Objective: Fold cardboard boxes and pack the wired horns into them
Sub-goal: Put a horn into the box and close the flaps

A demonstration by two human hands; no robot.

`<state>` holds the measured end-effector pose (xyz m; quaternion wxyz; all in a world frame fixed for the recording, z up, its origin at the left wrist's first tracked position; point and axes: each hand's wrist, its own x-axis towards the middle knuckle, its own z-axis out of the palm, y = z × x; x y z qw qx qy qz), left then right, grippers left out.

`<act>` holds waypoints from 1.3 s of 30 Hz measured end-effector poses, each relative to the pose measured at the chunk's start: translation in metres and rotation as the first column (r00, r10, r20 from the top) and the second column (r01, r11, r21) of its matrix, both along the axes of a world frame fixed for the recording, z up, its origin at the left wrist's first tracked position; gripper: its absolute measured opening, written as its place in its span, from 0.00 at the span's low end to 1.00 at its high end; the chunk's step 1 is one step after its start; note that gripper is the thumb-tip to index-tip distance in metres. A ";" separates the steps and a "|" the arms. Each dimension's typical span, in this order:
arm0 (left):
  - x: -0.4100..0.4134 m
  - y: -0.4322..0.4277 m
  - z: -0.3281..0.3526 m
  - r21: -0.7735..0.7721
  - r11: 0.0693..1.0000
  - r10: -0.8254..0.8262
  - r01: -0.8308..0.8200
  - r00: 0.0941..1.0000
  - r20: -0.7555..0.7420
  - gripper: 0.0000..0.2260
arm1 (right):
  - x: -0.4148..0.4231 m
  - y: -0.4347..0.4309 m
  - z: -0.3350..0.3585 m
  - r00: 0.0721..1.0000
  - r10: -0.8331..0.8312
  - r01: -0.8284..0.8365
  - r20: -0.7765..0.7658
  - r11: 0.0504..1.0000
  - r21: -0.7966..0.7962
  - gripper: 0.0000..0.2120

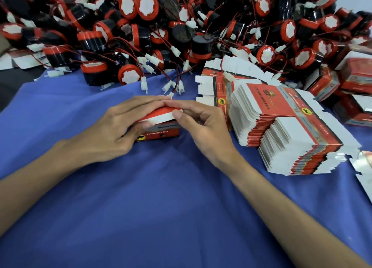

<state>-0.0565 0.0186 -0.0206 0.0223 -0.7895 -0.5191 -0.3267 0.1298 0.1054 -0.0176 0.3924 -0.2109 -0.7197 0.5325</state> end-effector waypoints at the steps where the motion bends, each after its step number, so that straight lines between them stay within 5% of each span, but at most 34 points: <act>1: -0.001 0.000 0.000 0.013 1.000 -0.001 0.001 1.000 -0.002 0.21 | 0.000 0.001 0.000 1.000 0.009 -0.009 0.003 1.000 0.002 0.10; 10: -0.002 0.001 -0.001 0.072 0.997 -0.004 0.002 1.000 0.022 0.17 | -0.004 0.000 -0.003 0.993 -0.115 0.112 0.010 0.986 0.125 0.10; 18: 0.002 0.005 0.001 0.146 0.989 0.014 -0.020 0.999 0.042 0.18 | -0.006 -0.004 0.001 0.945 -0.326 0.293 0.015 0.870 0.397 0.12; 27: -0.004 0.005 -0.002 0.077 0.997 -0.009 0.005 0.998 0.057 0.19 | 0.001 0.006 0.000 0.984 -0.164 0.127 0.073 0.922 0.367 0.11; 34: -0.010 0.003 -0.007 -0.015 0.999 0.049 -0.050 0.998 -0.050 0.26 | -0.002 0.010 -0.010 0.979 -0.205 0.152 0.002 0.729 0.667 0.11; 39: -0.005 0.004 -0.007 0.127 0.991 0.049 -0.047 0.999 -0.017 0.21 | -0.002 0.012 -0.015 0.983 -0.170 0.057 0.076 0.663 0.747 0.14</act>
